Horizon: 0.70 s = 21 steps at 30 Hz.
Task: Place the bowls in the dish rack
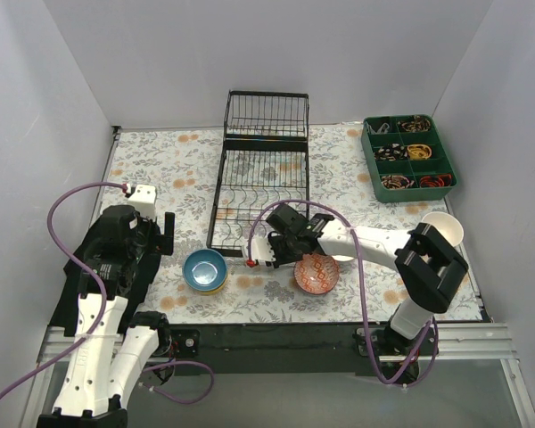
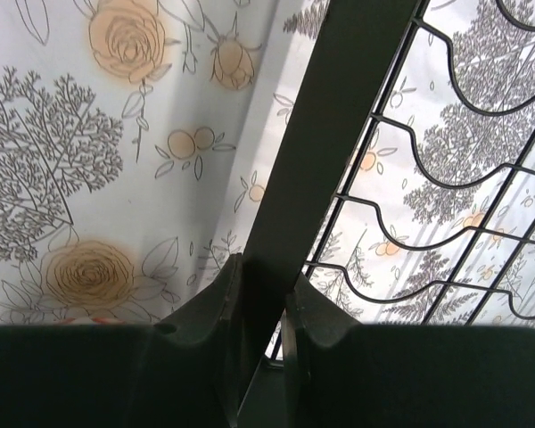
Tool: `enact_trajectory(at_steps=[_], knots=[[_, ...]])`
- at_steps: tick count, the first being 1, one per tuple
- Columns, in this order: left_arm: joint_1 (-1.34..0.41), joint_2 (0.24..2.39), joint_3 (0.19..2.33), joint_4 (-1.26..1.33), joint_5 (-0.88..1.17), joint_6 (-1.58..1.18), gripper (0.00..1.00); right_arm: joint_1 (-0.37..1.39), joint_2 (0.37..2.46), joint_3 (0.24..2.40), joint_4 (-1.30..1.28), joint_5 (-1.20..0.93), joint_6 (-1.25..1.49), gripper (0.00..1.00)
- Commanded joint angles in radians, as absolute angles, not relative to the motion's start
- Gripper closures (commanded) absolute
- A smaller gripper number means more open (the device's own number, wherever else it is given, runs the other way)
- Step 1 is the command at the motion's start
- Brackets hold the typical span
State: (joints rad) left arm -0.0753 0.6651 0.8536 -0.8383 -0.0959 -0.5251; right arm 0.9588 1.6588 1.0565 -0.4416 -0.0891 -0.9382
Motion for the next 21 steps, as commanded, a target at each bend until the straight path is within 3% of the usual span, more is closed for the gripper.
enact_trajectory(at_steps=[1, 11, 18, 21], knots=[[-0.08, 0.655, 0.841, -0.836, -0.078, -0.535, 0.02, 0.92, 1.68, 0.991, -0.486, 0.115, -1.124, 0.99], [-0.08, 0.646, 0.844, -0.848, -0.002, -0.511, 0.02, 0.871, 1.671, 0.991, -0.482, 0.144, -1.108, 0.99], [-0.08, 0.647, 0.874, -0.933, 0.218, -0.419, 0.02, 0.839, 1.646, 0.954, -0.479, 0.161, -1.106, 0.98], [-0.08, 0.653, 0.882, -0.957, 0.216, -0.365, 0.02, 0.839, 1.626, 0.965, -0.486, 0.156, -1.063, 0.8]])
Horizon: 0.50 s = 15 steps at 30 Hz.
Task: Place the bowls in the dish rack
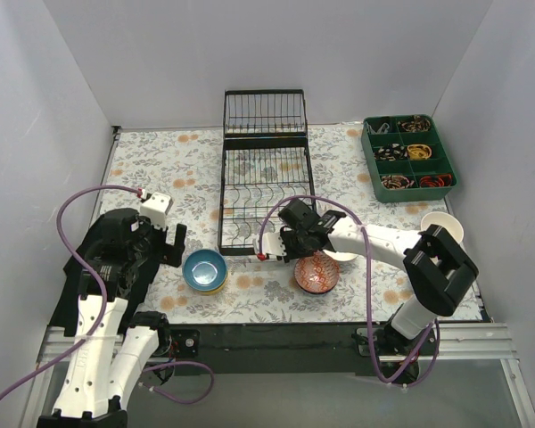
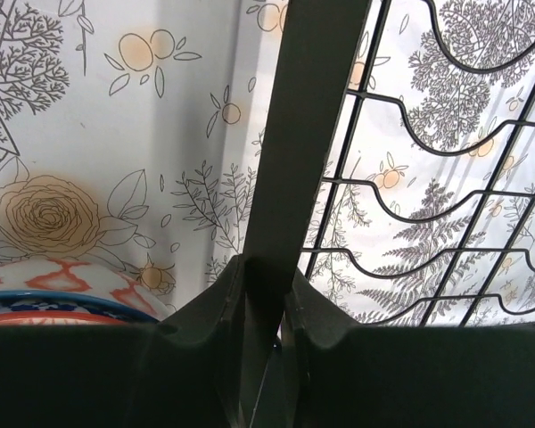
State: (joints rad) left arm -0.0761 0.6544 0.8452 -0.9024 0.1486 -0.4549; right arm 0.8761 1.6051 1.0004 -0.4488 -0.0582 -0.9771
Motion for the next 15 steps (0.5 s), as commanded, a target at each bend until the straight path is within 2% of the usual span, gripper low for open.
enact_trajectory(at_steps=[1, 2, 8, 15], knots=[[-0.08, 0.653, 0.885, -0.971, 0.216, -0.35, 0.02, 0.839, 1.62, 0.971, -0.489, 0.15, -1.049, 0.76], [-0.08, 0.658, 0.897, -0.979, 0.216, -0.338, 0.02, 0.839, 1.612, 0.988, -0.492, 0.152, -1.02, 0.68], [-0.08, 0.687, 0.965, -1.055, 0.255, -0.261, 0.02, 0.842, 1.534, 1.02, -0.532, 0.156, -0.943, 0.52], [-0.08, 0.724, 1.077, -1.164, 0.327, -0.167, 0.02, 0.851, 1.396, 1.052, -0.568, 0.097, -0.855, 0.44]])
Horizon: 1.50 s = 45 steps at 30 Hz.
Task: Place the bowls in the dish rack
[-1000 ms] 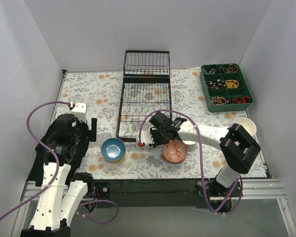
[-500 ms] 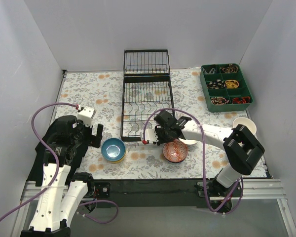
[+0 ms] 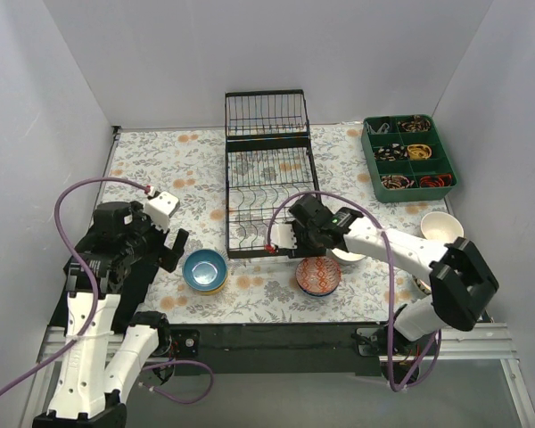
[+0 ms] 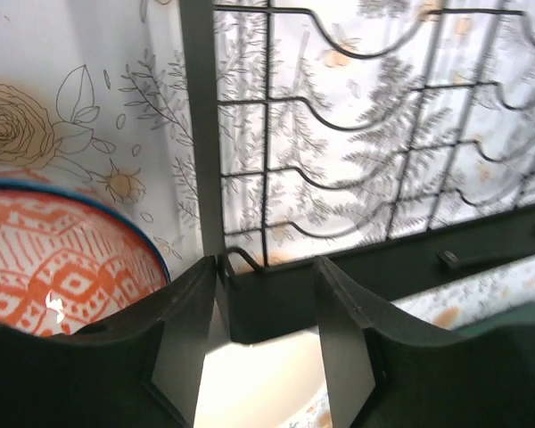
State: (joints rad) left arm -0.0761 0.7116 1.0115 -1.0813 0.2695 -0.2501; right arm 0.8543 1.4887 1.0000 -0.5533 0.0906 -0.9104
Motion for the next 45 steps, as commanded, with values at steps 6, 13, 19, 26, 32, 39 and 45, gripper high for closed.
enact_trajectory(at_steps=[6, 13, 19, 26, 32, 39, 45], knots=[[-0.08, 0.798, 1.176, -1.29, 0.414, -0.097, 0.02, 0.871, 1.35, 1.172, -0.658, 0.026, -0.721, 0.41], [-0.081, 0.922, 1.255, -1.388, 0.431, -0.08, 0.06, 0.871, 1.29, 1.285, -0.712, 0.087, -0.532, 0.29], [-0.188, 1.029, 1.273, -1.388, 0.397, -0.127, 0.18, 0.83, 1.262, 1.273, -0.64, 0.204, -0.496, 0.24], [-0.455, 1.065, 1.316, -1.388, 0.379, -0.016, 0.14, 0.773, 1.318, 1.411, -0.612, 0.144, -0.315, 0.16], [-0.609, 1.124, 1.198, -1.347, 0.382, -0.124, 0.24, 0.73, 1.324, 1.445, -0.589, 0.172, -0.227, 0.11], [-0.767, 1.173, 1.082, -1.177, 0.214, -0.317, 0.28, 0.672, 1.299, 1.456, -0.588, 0.207, -0.295, 0.1], [-0.772, 1.195, 1.005, -1.103, 0.114, -0.331, 0.32, 0.611, 1.263, 1.396, -0.583, 0.156, -0.252, 0.1]])
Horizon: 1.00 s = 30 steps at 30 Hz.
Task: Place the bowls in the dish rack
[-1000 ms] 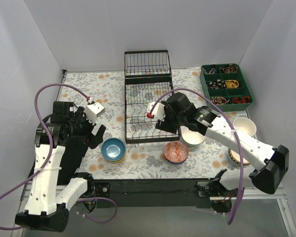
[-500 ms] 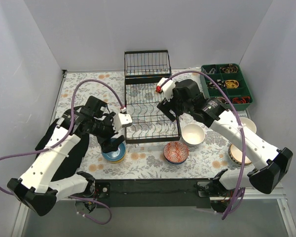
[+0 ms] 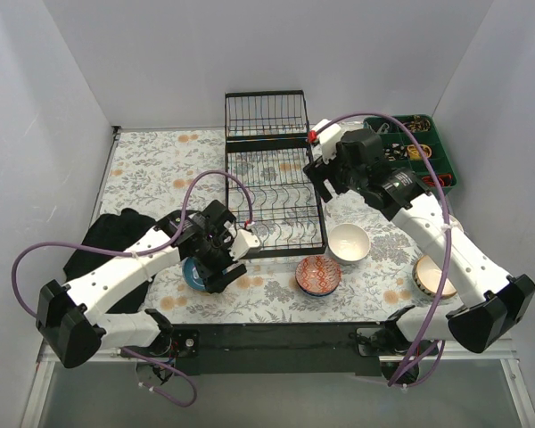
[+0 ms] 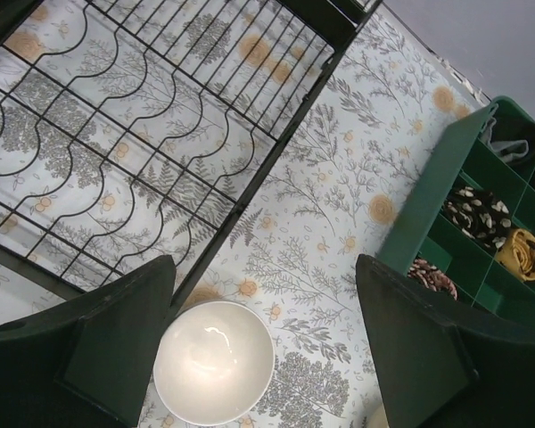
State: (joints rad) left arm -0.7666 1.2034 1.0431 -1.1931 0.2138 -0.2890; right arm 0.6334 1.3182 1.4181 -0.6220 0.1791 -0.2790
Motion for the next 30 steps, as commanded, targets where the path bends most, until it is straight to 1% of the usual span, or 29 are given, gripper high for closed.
enact_trajectory(at_steps=[1, 14, 15, 18, 19, 21, 22, 24, 26, 29, 30], knots=[[-0.772, 1.201, 1.0, -1.095, 0.092, -0.336, 0.32, 0.606, 1.256, 1.387, -0.574, 0.158, -0.244, 0.1], [-0.772, 1.223, 0.894, -1.037, 0.067, -0.344, 0.39, 0.578, 1.229, 1.353, -0.563, 0.109, -0.236, 0.11], [-0.772, 1.223, 0.891, -1.038, 0.067, -0.342, 0.41, 0.578, 1.229, 1.348, -0.56, 0.106, -0.235, 0.11], [-0.772, 1.216, 0.884, -1.045, 0.063, -0.334, 0.43, 0.577, 1.223, 1.332, -0.552, 0.104, -0.23, 0.11], [-0.772, 1.216, 0.882, -1.048, 0.064, -0.334, 0.48, 0.575, 1.221, 1.327, -0.548, 0.1, -0.229, 0.11], [-0.772, 1.215, 0.876, -1.057, 0.071, -0.33, 0.53, 0.574, 1.221, 1.318, -0.548, 0.094, -0.226, 0.12], [-0.772, 1.21, 0.874, -1.06, 0.074, -0.33, 0.61, 0.574, 1.221, 1.316, -0.548, 0.087, -0.221, 0.12], [-0.772, 1.206, 0.887, -1.08, 0.077, -0.327, 0.68, 0.574, 1.221, 1.318, -0.548, 0.084, -0.219, 0.12], [-0.77, 1.2, 0.905, -1.098, 0.081, -0.327, 0.77, 0.574, 1.224, 1.322, -0.549, 0.083, -0.221, 0.12], [-0.772, 1.195, 0.943, -1.143, 0.095, -0.333, 0.84, 0.572, 1.226, 1.325, -0.549, 0.09, -0.225, 0.12], [-0.772, 1.189, 0.953, -1.161, 0.097, -0.331, 0.85, 0.572, 1.226, 1.325, -0.551, 0.091, -0.225, 0.12]])
